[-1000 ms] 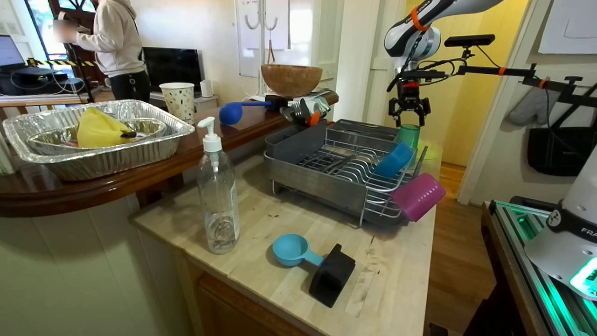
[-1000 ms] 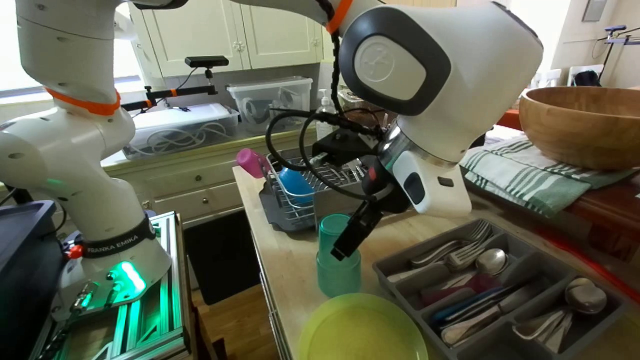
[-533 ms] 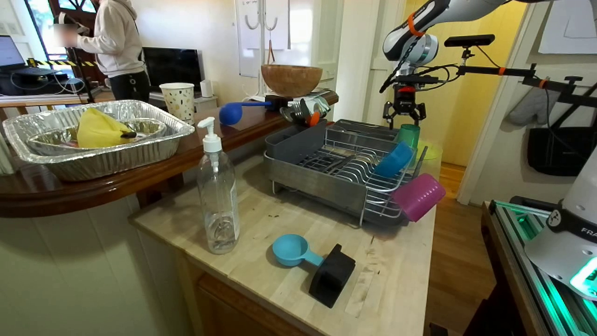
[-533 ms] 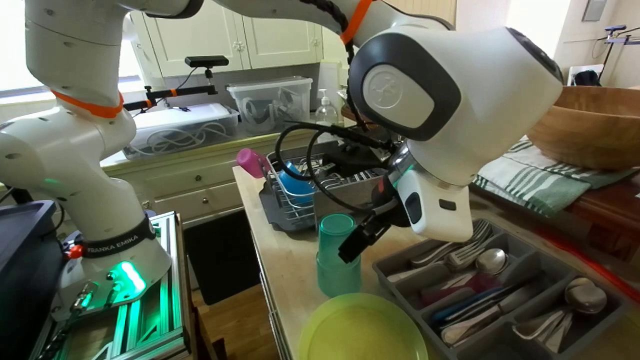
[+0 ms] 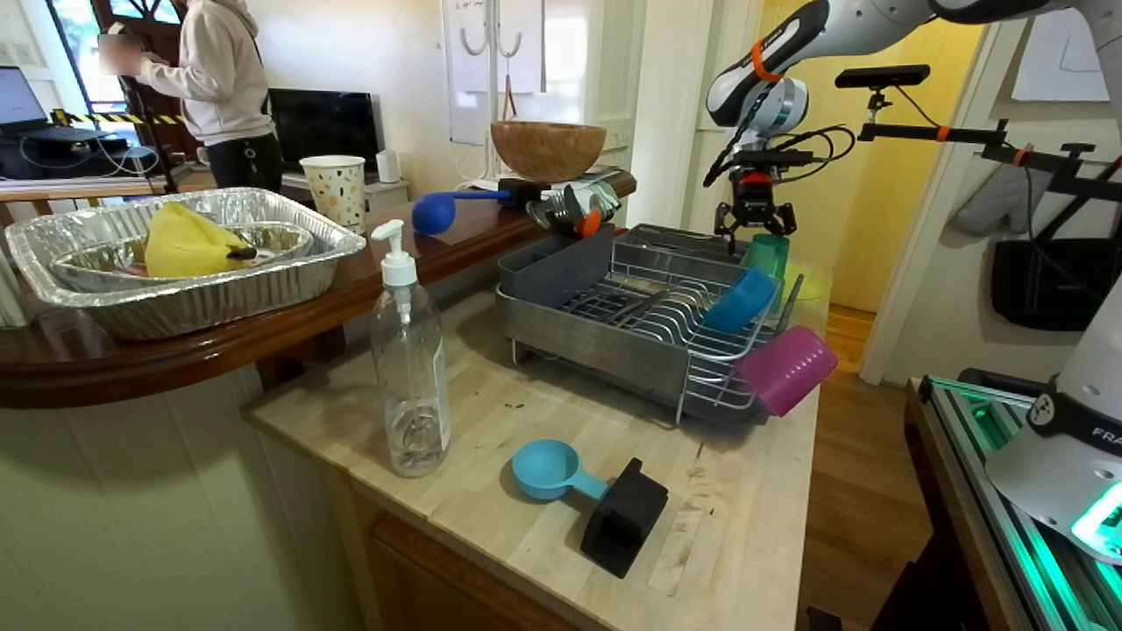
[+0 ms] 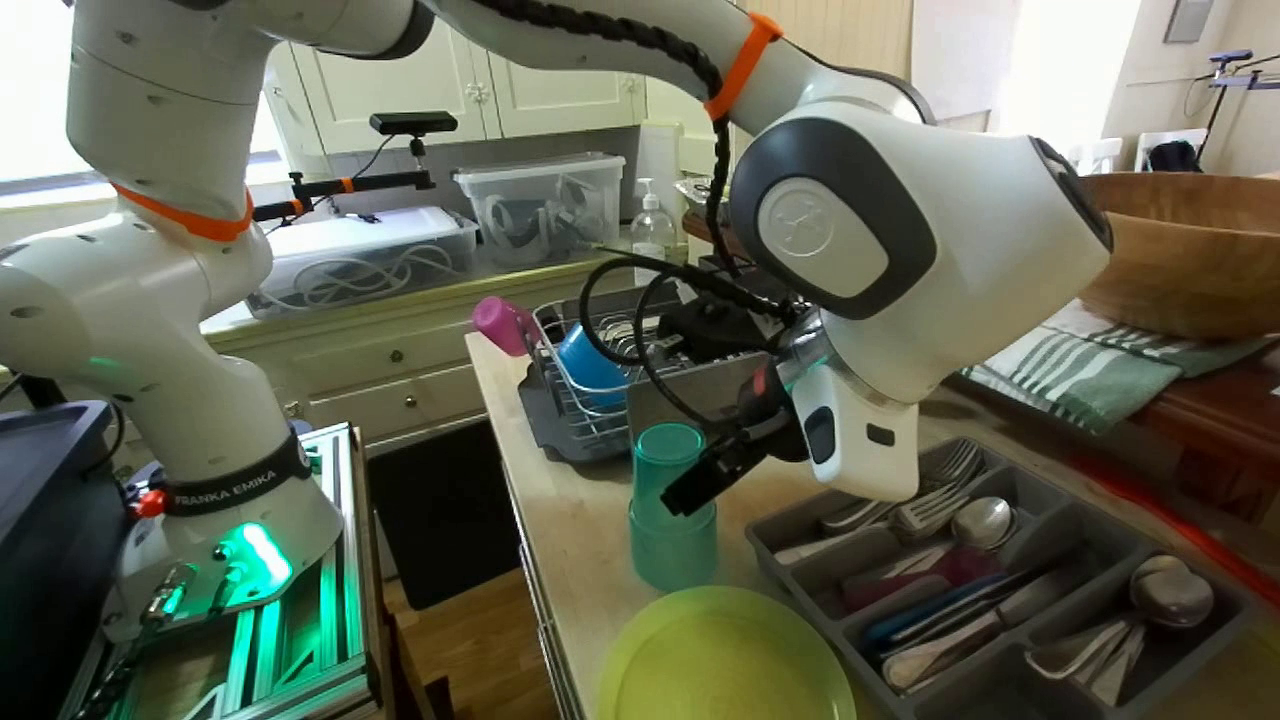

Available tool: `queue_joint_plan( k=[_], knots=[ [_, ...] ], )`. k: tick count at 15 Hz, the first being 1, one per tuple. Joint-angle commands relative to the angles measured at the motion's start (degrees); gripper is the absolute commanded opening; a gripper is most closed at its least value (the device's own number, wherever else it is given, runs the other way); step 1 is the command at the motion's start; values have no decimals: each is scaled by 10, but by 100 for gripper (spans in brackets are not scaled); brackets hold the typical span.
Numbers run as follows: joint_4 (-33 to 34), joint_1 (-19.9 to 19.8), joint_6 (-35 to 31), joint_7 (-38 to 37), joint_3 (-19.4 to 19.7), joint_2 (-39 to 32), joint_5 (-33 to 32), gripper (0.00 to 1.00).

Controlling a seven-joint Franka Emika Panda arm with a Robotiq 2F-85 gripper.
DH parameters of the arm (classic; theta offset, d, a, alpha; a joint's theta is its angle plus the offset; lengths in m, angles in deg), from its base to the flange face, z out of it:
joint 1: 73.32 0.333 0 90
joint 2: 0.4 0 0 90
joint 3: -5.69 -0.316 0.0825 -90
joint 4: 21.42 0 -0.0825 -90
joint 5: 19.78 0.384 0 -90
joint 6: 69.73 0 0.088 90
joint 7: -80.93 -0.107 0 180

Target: Place the green cup between the drying rack and the cutlery rack and place it right side up

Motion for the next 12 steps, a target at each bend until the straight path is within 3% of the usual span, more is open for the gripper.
queue_joint_plan(
  k=[1,3,4,5,8,12],
  knots=[
    [34,-4,48,9,-4,-27,-7,100],
    [42,-3,61,9,-4,-34,-11,100],
    [46,-3,66,9,-4,-38,-11,75],
    [49,-2,70,9,-4,-40,-13,74],
    [51,3,73,9,-3,-38,-21,50],
    [51,13,72,14,-4,-30,-44,47]
  ],
)
